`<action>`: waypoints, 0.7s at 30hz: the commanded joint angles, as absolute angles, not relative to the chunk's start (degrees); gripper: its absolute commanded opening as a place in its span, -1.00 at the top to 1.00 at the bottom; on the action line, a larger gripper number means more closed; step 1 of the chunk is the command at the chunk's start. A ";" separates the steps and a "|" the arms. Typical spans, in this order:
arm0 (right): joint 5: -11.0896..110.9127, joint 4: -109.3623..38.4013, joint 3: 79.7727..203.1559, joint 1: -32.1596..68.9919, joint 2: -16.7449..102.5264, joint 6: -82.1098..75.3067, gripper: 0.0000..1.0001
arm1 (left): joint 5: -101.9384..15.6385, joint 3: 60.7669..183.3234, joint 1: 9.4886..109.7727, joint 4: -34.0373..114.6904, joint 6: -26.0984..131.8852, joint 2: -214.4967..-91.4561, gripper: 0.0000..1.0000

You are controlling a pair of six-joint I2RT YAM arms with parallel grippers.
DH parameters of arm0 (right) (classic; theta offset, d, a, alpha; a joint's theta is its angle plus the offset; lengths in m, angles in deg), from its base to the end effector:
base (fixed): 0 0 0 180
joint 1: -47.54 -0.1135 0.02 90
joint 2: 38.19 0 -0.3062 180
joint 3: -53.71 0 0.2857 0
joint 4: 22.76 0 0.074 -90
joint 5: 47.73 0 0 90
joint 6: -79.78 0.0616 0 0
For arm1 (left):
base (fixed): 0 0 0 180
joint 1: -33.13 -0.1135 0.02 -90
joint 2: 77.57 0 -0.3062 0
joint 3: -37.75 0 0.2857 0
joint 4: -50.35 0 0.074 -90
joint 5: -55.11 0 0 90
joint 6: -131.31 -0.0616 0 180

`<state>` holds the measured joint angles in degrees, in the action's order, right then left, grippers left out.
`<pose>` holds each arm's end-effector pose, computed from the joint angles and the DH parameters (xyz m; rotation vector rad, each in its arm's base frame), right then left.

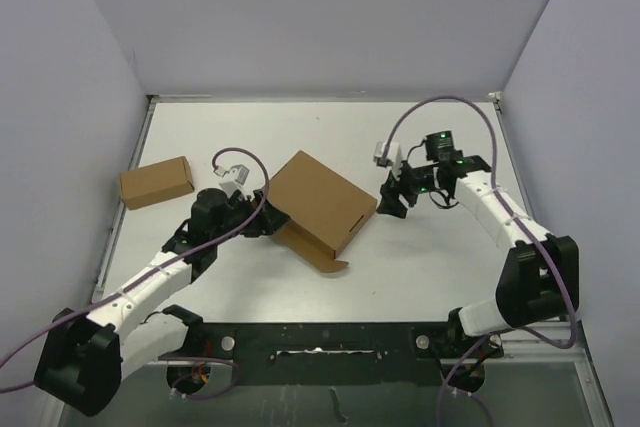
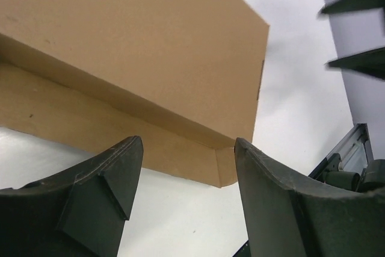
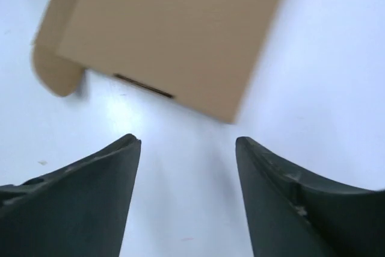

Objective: Fold the paper box

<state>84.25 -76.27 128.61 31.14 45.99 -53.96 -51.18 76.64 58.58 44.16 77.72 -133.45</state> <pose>0.3008 0.1315 0.2655 -1.4035 1.9768 0.7619 0.2128 -0.1204 0.2311 -0.0032 2.0931 -0.9624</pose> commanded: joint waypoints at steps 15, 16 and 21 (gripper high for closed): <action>101.88 -66.22 143.81 43.21 72.00 -20.68 -0.45 | -52.38 85.56 61.97 54.87 82.95 -156.62 -0.36; 102.17 -66.69 143.65 43.16 72.42 -20.79 -0.40 | -52.73 86.16 62.00 55.24 82.79 -157.93 -0.36; 102.87 -69.74 142.55 43.07 73.50 -22.92 -0.20 | -54.07 89.25 62.00 56.20 81.95 -162.72 -0.32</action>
